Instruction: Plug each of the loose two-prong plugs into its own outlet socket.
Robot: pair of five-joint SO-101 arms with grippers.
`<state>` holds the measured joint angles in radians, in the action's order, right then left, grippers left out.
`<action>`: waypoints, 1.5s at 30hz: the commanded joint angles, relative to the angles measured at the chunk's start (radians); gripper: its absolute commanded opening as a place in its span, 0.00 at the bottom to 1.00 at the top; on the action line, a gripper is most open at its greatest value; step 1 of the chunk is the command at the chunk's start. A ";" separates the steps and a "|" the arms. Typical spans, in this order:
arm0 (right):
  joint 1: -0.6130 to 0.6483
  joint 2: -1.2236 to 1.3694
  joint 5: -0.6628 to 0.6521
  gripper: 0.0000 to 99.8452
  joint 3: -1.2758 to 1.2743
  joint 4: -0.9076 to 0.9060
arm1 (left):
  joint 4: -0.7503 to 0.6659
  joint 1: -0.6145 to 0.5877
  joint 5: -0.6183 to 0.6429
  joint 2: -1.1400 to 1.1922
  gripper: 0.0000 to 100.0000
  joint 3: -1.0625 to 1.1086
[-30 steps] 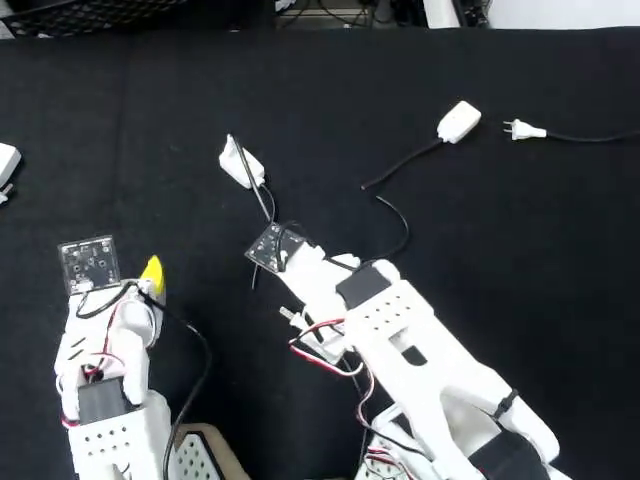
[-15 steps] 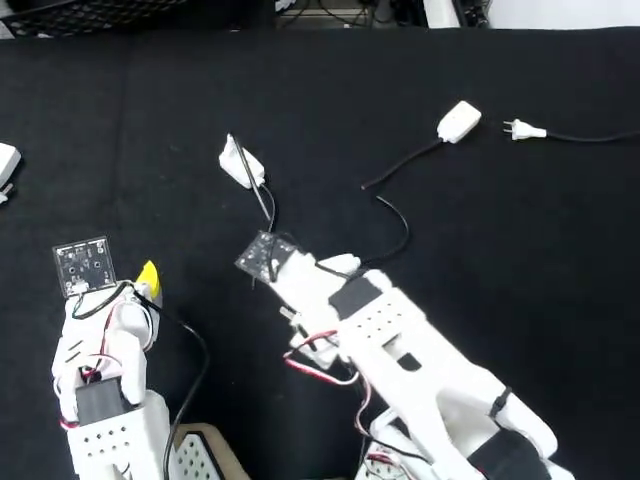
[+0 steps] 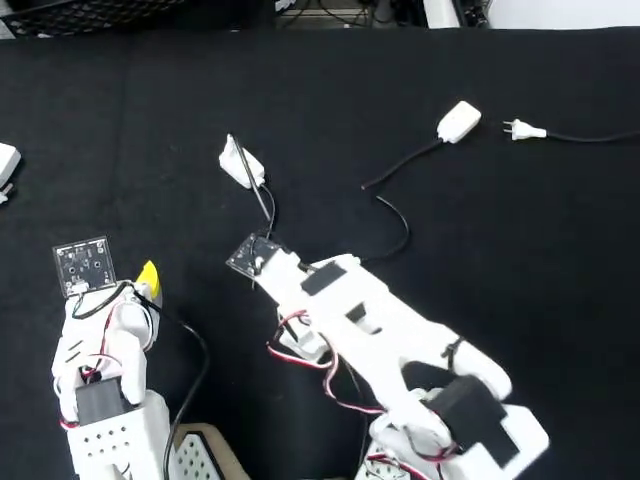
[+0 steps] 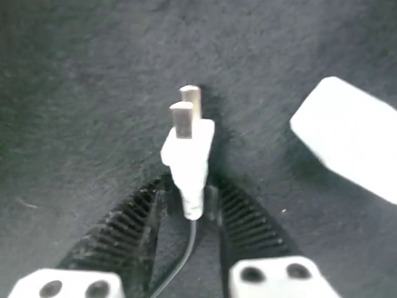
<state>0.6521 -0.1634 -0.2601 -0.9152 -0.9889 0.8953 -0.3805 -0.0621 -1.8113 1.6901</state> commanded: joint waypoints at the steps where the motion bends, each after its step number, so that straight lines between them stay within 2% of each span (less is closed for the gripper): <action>1: 0.011 0.030 0.008 0.02 0.039 0.011 | 0.003 -0.004 0.005 -0.008 0.22 0.010; 10: 0.008 0.030 0.005 0.01 0.084 0.000 | 0.002 -0.004 0.005 -0.008 0.22 0.010; 15: -0.066 0.030 0.002 0.01 0.226 -0.121 | -0.032 -0.002 0.011 -0.008 0.22 0.008; 19: -0.074 0.024 0.008 0.01 0.297 -0.186 | -0.048 0.002 0.012 -0.009 0.22 0.007; 24: -0.049 -0.127 0.009 0.01 0.291 -0.229 | -0.061 0.137 0.012 -0.009 0.22 0.005; 29: 0.052 -0.366 0.052 0.01 0.191 -0.244 | -0.160 0.263 0.012 -0.009 0.22 0.008; 33: 0.064 -0.498 0.060 0.01 0.130 -0.245 | -0.229 0.340 0.012 -0.009 0.22 0.008; 39: 0.064 -0.489 0.058 0.01 0.108 -0.245 | -0.288 0.487 0.012 -0.009 0.22 0.008; 45: 0.063 -0.473 0.058 0.01 0.093 -0.241 | -0.324 0.584 0.012 -0.009 0.22 0.008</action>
<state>0.7027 -0.6360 -0.2079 -0.8232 -1.2298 0.5992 0.1534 -0.0621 -1.8113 1.6901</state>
